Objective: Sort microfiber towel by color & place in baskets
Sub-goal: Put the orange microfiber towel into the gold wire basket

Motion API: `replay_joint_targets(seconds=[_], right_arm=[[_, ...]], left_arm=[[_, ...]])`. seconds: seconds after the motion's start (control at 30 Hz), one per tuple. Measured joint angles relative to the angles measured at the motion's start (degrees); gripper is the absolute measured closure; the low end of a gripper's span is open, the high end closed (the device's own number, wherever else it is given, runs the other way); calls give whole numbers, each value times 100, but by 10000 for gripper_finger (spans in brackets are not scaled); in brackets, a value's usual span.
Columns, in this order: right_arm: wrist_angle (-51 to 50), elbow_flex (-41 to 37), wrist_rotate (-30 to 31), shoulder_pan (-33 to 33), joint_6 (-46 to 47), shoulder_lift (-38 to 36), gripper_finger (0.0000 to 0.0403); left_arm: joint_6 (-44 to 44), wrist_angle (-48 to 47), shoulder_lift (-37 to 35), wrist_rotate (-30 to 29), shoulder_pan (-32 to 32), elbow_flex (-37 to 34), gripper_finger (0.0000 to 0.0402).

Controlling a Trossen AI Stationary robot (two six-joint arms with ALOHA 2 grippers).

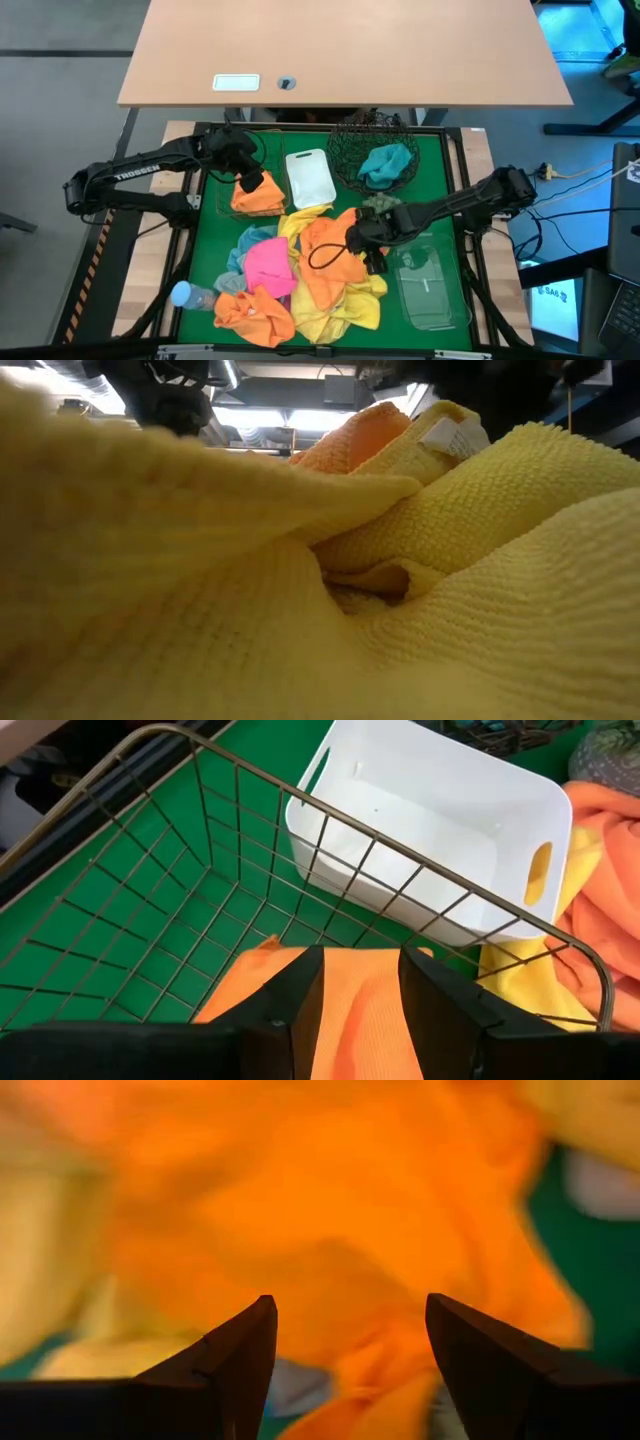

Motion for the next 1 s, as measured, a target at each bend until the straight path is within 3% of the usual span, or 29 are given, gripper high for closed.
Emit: replay_joint_targets(seconds=[0.13,0.2,0.73,1.0], right_arm=[[41,-106,905,0,301,0,150],[134,-145,1067,0,305,0,150],[1315,-991,1000,-122,215,-2,150],[1960,-1414,566,-348,88,-4,150]], left_arm=[[-3,1,0,0,0,0,276],[-3,1,0,1,-2,0,276],[-1,82,0,0,-2,0,276],[-1,108,0,1,-2,0,276]])
